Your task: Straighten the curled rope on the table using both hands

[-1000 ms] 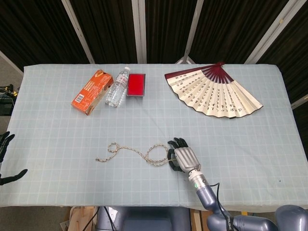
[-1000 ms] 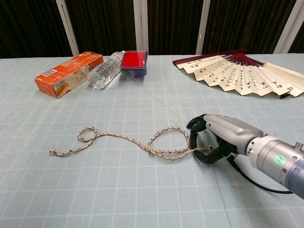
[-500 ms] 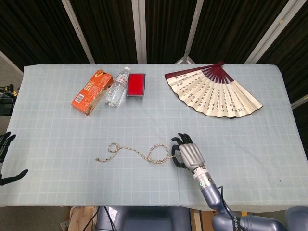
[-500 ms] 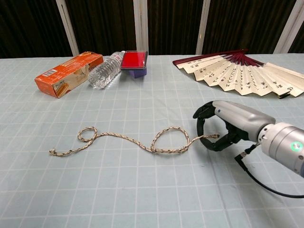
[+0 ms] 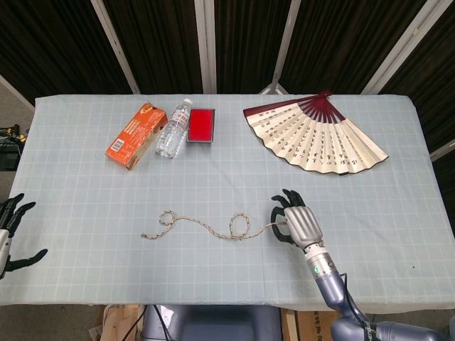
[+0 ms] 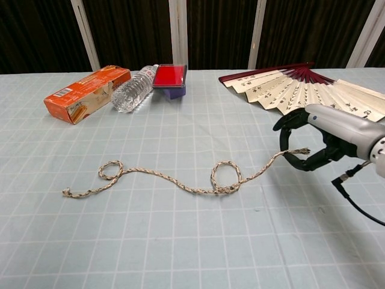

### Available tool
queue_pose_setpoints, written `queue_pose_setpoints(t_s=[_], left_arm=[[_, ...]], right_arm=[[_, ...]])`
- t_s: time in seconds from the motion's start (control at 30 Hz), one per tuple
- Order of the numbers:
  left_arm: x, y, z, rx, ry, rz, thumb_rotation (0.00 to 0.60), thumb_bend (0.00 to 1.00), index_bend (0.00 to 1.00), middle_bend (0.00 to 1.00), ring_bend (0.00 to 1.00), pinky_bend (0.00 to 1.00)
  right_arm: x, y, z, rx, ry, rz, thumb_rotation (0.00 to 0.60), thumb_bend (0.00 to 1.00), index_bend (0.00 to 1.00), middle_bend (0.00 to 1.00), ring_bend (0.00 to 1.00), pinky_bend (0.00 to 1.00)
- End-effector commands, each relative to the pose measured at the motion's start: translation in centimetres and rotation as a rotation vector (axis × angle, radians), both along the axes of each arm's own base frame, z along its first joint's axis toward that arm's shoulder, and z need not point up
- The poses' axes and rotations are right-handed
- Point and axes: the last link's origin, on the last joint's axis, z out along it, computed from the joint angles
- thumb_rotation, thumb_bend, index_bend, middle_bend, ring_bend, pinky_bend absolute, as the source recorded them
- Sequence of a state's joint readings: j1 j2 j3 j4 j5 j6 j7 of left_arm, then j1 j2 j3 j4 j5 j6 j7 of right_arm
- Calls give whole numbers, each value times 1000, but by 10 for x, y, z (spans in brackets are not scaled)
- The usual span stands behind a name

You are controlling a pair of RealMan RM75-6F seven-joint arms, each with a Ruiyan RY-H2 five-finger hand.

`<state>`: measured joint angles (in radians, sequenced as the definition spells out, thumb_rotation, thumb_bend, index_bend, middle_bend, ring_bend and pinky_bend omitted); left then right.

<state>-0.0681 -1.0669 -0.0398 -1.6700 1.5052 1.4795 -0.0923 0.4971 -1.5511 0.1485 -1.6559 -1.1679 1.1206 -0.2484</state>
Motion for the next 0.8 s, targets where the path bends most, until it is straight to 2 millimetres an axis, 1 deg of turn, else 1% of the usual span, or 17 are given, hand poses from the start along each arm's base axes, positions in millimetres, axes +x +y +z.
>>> queue_pose_setpoints(t_s=[0.03, 0.13, 0.27, 0.3, 0.4, 0.53, 0.67, 0.8], left_arm=[[10, 11, -6, -40, 35, -10, 600, 147, 262, 53, 0, 0], [20, 27, -19, -86, 60, 9, 600, 188, 309, 90, 0, 0], [37, 49, -46, -168, 61, 42, 600, 220, 344, 122, 0, 0], [40, 52, -50, -178, 61, 45, 600, 222, 348, 125, 0, 0], [54, 65, -71, -216, 84, 41, 600, 228, 359, 132, 0, 0], [67, 74, -100, -243, 89, 49, 600, 244, 370, 144, 0, 0], [81, 79, -128, -274, 83, 56, 600, 266, 391, 144, 0, 0], [93, 81, -149, -304, 94, 44, 600, 288, 406, 144, 0, 0]], right_arm=[[-3, 3, 0, 10, 1, -4, 600, 514, 628, 232, 25, 0], [-4, 5, -1, 22, -3, -10, 600, 514, 628, 232, 25, 0], [-3, 5, -2, 26, -16, -18, 600, 514, 628, 233, 25, 0], [-3, 5, -3, 27, -17, -19, 600, 514, 628, 234, 25, 0], [-4, 5, -3, 26, -18, -25, 600, 514, 628, 234, 25, 0], [-8, 3, -3, 24, -19, -41, 600, 514, 628, 235, 25, 0], [-11, 0, -1, 14, -22, -58, 600, 513, 628, 235, 25, 0], [-14, -2, 2, 5, -18, -66, 600, 513, 628, 236, 25, 0]])
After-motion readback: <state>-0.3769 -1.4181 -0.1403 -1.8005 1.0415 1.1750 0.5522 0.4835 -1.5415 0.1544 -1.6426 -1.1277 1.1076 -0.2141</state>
